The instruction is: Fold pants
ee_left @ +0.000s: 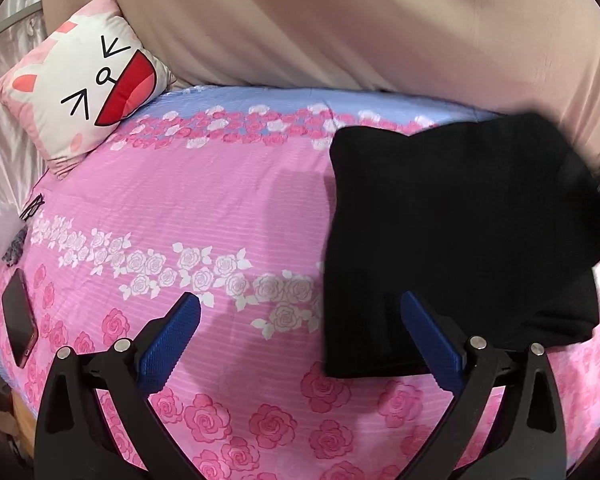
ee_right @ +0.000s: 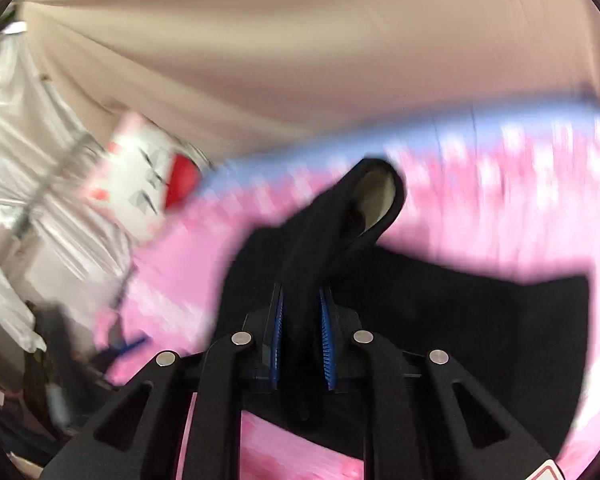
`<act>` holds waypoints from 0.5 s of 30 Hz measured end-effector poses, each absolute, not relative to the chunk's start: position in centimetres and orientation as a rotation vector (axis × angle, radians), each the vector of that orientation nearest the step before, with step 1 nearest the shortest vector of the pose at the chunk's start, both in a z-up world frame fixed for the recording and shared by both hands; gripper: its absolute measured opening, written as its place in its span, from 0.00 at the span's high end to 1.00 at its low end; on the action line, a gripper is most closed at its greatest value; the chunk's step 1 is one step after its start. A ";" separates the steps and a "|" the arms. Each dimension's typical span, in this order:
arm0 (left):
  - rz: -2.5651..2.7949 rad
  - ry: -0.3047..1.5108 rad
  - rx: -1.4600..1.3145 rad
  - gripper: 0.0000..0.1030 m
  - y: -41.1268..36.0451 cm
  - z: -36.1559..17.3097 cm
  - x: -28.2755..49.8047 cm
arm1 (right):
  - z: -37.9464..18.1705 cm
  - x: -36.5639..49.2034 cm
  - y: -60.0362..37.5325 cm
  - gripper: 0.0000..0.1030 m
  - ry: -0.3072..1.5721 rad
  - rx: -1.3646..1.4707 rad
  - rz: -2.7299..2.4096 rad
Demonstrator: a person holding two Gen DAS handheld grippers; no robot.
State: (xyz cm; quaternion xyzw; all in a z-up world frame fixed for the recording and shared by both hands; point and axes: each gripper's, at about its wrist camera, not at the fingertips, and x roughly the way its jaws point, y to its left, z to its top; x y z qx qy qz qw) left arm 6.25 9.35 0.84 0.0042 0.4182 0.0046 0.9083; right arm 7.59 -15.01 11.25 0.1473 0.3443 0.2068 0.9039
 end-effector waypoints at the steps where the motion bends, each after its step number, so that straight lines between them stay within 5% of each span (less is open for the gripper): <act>1: 0.004 0.849 0.000 0.05 9.5 1.4 6.0 | 12.9 6.8 -15.7 0.87 0.671 0.287 0.412; 4: -0.010 0.817 -0.004 0.05 9.4 2.4 5.2 | 14.2 4.4 -19.6 0.87 0.624 0.238 0.279; 9: -0.055 0.866 0.013 0.05 6.9 0.5 5.8 | 0.8 5.2 -26.7 0.82 0.950 0.223 -0.071; 12: -0.107 0.910 0.019 0.05 4.8 -0.8 6.1 | -0.4 2.3 -29.6 0.79 0.885 0.353 -0.096; 14: -0.142 0.914 -0.016 0.05 4.7 -0.9 5.9 | 1.1 0.6 -30.2 0.61 0.814 0.368 -0.119; 15: -0.156 0.912 -0.041 0.05 4.8 -0.9 5.9 | 1.7 -0.1 -30.4 0.34 0.786 0.380 -0.105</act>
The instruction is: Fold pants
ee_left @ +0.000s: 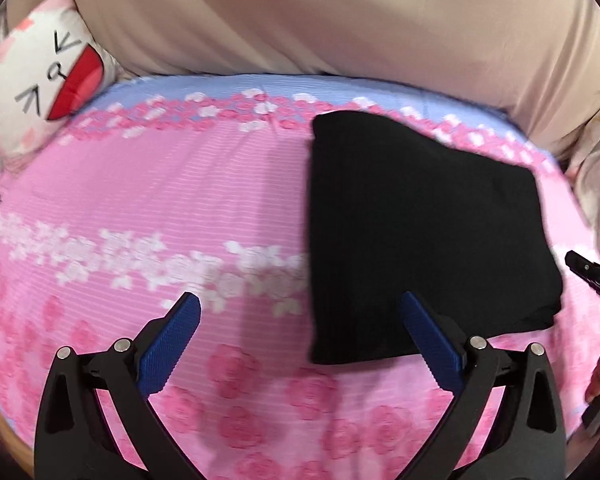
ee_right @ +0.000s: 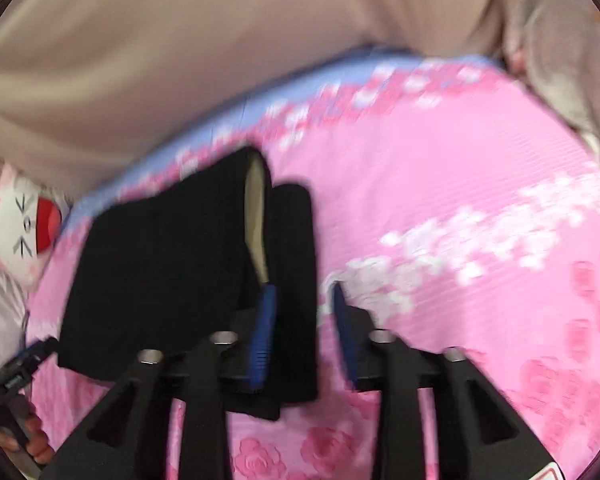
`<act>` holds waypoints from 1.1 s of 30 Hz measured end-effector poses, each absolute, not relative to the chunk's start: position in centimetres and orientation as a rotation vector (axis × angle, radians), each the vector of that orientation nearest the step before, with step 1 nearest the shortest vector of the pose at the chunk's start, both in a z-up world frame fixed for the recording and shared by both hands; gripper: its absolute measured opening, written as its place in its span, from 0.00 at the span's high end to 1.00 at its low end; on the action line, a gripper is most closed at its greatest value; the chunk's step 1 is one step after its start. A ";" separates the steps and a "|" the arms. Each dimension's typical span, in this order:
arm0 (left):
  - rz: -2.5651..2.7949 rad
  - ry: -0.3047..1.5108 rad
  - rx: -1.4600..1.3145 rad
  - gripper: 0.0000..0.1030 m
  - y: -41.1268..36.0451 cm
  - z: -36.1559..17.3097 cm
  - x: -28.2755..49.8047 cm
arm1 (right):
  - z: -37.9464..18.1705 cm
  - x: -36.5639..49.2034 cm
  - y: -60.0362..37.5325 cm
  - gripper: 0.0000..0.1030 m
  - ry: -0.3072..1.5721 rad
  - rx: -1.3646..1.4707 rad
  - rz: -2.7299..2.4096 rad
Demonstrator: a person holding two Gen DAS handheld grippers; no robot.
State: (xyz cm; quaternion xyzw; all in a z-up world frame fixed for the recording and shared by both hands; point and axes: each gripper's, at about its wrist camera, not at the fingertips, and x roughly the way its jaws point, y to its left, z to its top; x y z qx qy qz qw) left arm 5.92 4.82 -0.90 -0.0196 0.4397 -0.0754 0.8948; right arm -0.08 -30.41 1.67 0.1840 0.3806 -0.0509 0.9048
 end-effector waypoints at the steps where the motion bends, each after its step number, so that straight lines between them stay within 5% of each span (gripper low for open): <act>1: -0.171 0.913 -0.074 0.05 4.9 -1.1 6.1 | 1.7 -0.3 -30.6 0.16 0.785 0.387 -0.082; 10: -0.248 1.049 -0.297 0.04 3.5 -6.1 10.9 | -4.0 2.7 -29.3 0.14 0.868 0.559 0.068; 11: -0.238 1.014 -0.323 0.04 3.5 -6.1 11.0 | -3.9 2.9 -28.7 0.19 0.877 0.558 0.093; 13: -0.284 1.023 -0.315 0.24 2.9 -6.1 11.5 | -2.9 2.9 -27.9 0.53 0.884 0.554 0.095; 14: -0.326 1.040 -0.325 0.49 2.7 -5.9 11.8 | -1.3 2.6 -27.7 0.62 0.868 0.556 0.129; 15: -0.339 1.054 -0.334 0.60 2.8 -5.3 11.9 | -0.2 2.2 -27.7 0.70 0.850 0.565 0.150; 18: -0.392 1.021 -0.301 0.71 3.2 -1.3 10.1 | 4.1 -0.4 -27.1 0.72 0.813 0.535 0.216; 22: -0.482 1.050 -0.293 0.69 4.5 1.3 6.0 | 4.4 -6.0 -26.9 0.69 0.878 0.491 0.221; 24: -0.480 1.100 -0.278 0.54 4.9 -0.2 4.1 | 1.3 -8.1 -27.3 0.64 0.971 0.479 0.158; 26: -0.402 1.173 -0.207 0.38 4.8 -3.4 2.5 | -1.6 -9.1 -28.5 0.43 0.995 0.503 0.093; 28: -0.324 1.169 -0.174 0.26 5.7 -5.1 1.3 | -0.9 -10.5 -29.8 0.41 0.952 0.599 0.057; 30: -0.261 1.127 -0.236 0.18 7.9 -4.3 0.5 | 3.7 -11.6 -29.4 0.45 0.817 0.473 -0.037; 33: -0.145 1.003 -0.234 0.13 10.0 -1.6 0.0 | 9.2 -9.5 -25.0 0.68 0.733 0.266 0.047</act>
